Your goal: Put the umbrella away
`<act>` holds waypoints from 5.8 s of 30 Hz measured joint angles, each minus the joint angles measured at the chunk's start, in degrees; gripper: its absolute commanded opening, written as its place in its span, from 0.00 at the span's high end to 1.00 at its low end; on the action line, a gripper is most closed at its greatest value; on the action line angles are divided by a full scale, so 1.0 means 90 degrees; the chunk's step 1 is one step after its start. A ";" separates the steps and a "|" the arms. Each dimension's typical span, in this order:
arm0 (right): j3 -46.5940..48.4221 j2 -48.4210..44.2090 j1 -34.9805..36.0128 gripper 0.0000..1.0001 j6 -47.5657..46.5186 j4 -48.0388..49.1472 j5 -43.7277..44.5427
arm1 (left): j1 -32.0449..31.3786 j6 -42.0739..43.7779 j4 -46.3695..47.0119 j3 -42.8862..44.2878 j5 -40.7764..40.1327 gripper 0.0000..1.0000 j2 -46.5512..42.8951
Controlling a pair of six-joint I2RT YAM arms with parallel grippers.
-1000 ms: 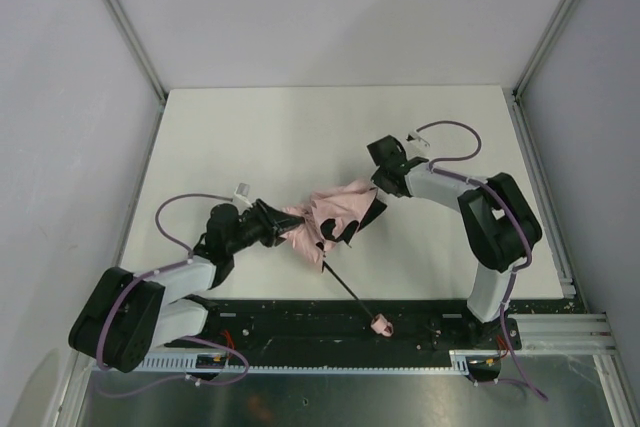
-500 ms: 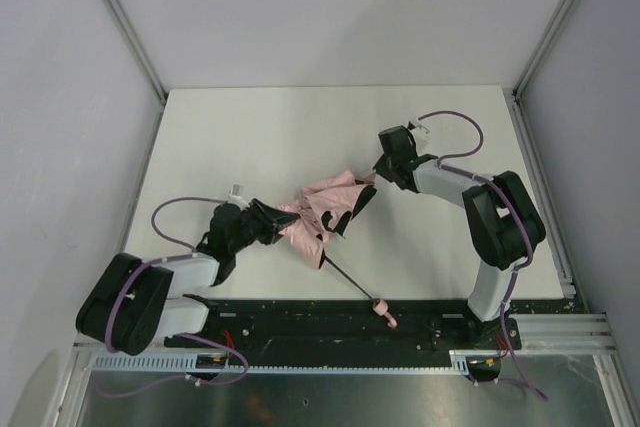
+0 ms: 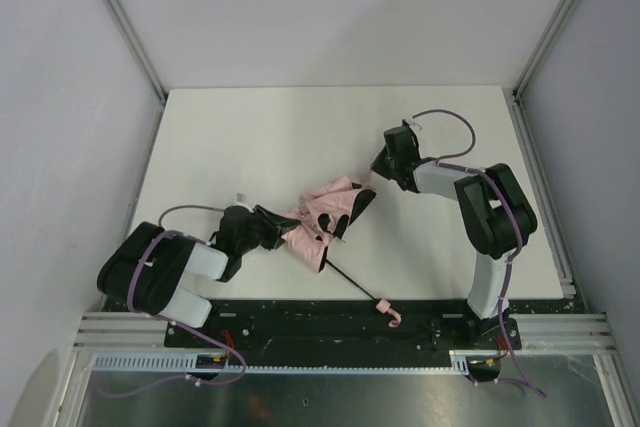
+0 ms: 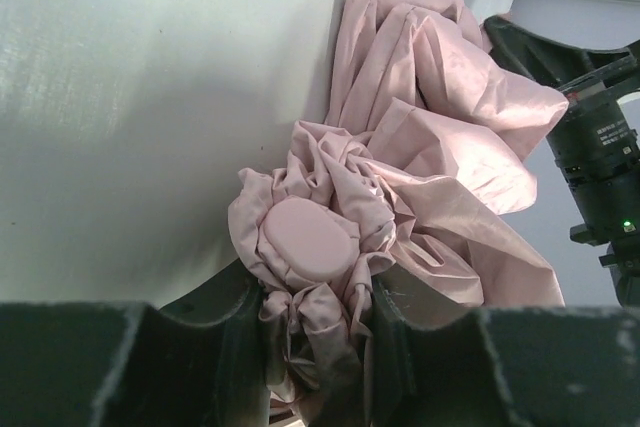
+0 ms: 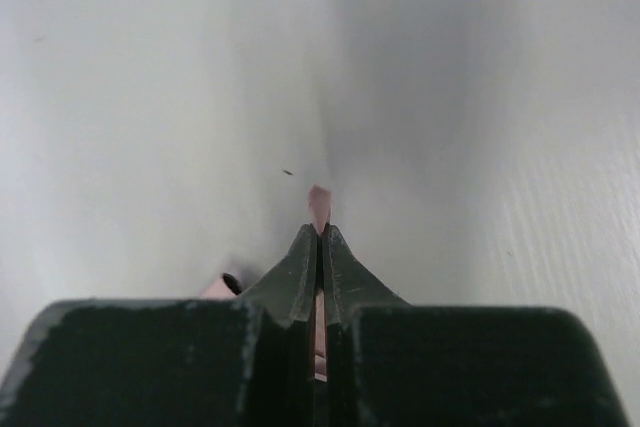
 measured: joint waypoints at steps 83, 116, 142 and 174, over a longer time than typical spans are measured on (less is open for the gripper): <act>-0.1205 0.0119 0.3308 1.00 -0.5447 0.2856 -0.1273 | -0.0090 -0.0607 -0.4420 0.2023 -0.0792 0.03 -0.0527; -0.0646 0.1367 0.1161 1.00 -0.1469 0.3920 -0.6200 | -0.0175 -0.0595 -0.3691 0.1770 -0.0481 0.01 -0.1127; -0.0323 0.0738 0.1569 0.51 -0.2550 0.2004 -0.5059 | -0.0362 -0.0690 -0.3084 0.2344 -0.0957 1.00 0.0753; -0.0865 0.0306 0.4364 1.00 -0.5612 0.2203 0.1838 | -0.0308 -0.1365 -0.4473 0.2227 -0.0775 0.72 -0.0175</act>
